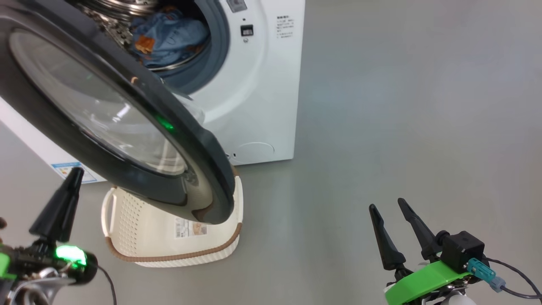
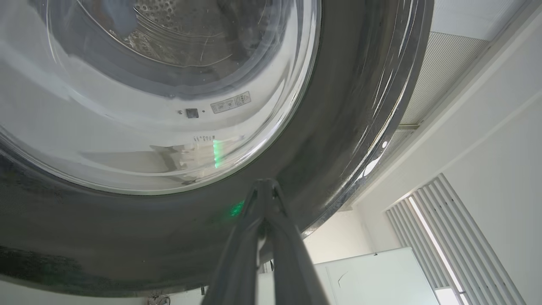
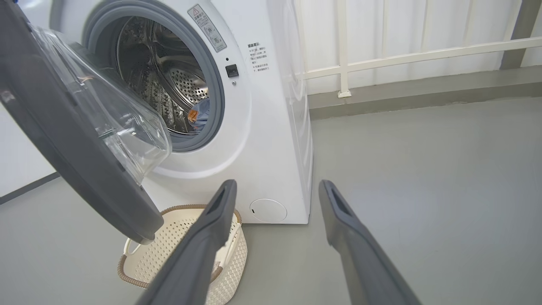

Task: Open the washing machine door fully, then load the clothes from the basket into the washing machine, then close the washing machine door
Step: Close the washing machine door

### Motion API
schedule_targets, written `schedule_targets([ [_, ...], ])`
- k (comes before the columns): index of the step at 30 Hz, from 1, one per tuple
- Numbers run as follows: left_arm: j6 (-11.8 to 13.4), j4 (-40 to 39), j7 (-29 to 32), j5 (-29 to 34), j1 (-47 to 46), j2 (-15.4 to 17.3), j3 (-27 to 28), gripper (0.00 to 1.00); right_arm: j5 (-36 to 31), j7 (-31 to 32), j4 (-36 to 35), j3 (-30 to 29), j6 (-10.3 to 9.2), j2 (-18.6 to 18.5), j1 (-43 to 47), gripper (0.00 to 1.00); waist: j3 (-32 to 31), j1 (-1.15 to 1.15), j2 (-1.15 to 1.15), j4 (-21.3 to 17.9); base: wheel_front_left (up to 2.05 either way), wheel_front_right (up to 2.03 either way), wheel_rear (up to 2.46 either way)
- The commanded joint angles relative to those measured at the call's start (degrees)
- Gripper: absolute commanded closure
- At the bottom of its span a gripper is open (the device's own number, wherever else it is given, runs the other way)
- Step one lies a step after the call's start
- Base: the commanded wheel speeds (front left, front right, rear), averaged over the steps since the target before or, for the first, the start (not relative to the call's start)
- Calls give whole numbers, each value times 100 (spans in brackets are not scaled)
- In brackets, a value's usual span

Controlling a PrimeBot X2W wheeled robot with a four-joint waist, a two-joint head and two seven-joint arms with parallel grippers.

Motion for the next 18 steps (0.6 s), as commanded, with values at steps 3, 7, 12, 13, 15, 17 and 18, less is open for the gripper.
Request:
schedule_targets([
  [3, -59, -236, -131, 40, 194, 146, 136, 100, 95, -28, -105, 94, 35, 28, 36, 0, -110, 0, 0, 98, 0, 0, 0],
  [7, -59, -305, -310, 64, 441, 145, 104, 100, 113, -28, -104, 86, 35, 28, 66, 0, -160, 0, 0, 155, 0, 0, 0],
  [12, -59, -362, -690, 168, 663, 145, 128, 0, 161, -28, -97, 77, 35, 28, 101, 0, -206, 0, 0, 225, 0, 0, 0],
  [13, -59, -386, -743, 204, 705, 145, 122, 0, 164, -28, -95, 73, 35, 28, 104, 0, -211, 0, 0, 238, 0, 0, 0],
  [15, -59, -492, -857, 342, 773, 145, 133, 0, 165, -28, -95, 66, 35, 28, 103, 0, -220, 0, 0, 264, 0, 0, 0],
  [17, -59, -624, -1111, 482, 797, 145, 198, 0, 170, -28, -109, 63, 35, 28, 97, 0, -225, 0, 0, 287, 0, 0, 0],
  [18, -59, -667, -1199, 524, 815, 145, 195, 0, 183, -28, -119, 66, 35, 28, 94, 0, -230, 0, 0, 295, 0, 0, 0],
])
